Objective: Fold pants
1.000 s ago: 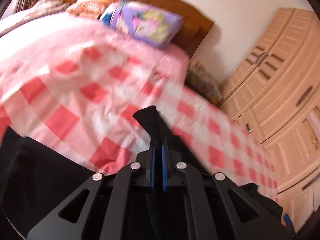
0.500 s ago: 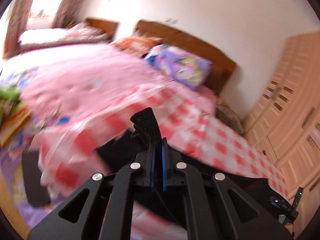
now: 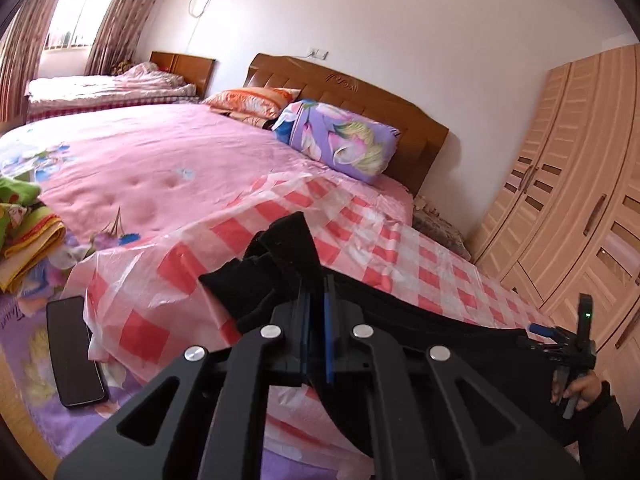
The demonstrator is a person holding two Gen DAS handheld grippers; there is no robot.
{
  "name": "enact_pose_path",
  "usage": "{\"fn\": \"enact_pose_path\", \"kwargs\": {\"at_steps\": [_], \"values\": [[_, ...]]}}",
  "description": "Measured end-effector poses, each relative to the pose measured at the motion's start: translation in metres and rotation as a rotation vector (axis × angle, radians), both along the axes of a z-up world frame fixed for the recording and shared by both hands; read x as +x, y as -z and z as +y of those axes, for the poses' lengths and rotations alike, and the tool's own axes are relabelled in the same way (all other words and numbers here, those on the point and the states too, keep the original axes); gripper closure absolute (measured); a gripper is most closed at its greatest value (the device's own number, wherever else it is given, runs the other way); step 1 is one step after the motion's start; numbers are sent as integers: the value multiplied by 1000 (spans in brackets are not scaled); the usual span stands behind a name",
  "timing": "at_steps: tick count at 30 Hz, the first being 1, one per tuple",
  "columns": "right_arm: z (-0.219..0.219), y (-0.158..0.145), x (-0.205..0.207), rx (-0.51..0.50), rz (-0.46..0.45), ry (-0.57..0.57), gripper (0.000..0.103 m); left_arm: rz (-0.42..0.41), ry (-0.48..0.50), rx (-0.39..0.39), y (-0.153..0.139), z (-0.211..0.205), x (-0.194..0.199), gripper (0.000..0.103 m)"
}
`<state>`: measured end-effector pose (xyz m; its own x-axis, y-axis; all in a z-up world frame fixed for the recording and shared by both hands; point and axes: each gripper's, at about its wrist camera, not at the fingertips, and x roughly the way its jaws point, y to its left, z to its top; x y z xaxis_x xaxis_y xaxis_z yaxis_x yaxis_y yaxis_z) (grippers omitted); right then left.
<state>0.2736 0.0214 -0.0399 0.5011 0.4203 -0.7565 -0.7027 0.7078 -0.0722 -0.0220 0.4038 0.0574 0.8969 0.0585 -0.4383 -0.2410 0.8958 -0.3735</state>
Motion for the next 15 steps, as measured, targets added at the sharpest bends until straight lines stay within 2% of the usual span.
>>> {"fn": "enact_pose_path", "kwargs": {"at_steps": [2,5,8,9,10,12,14,15], "values": [[23,9,12,-10,63,-114,38,-38,18,12,-11,-9,-4,98],[45,20,23,-35,128,-226,38,-88,36,43,-29,-19,-10,98],[60,40,22,-144,137,-298,40,-131,56,64,-44,-24,-14,98],[61,42,18,-138,125,-305,46,-146,69,73,-50,-26,-13,98],[58,40,14,-102,127,-326,58,-158,82,83,-55,-28,-11,98],[56,37,7,-106,80,-316,80,-180,109,109,-65,-33,-5,98],[54,31,-5,-115,9,-293,91,-206,134,149,-78,-40,3,98],[54,26,-9,-113,-14,-283,92,-220,144,164,-84,-42,7,98]]}}
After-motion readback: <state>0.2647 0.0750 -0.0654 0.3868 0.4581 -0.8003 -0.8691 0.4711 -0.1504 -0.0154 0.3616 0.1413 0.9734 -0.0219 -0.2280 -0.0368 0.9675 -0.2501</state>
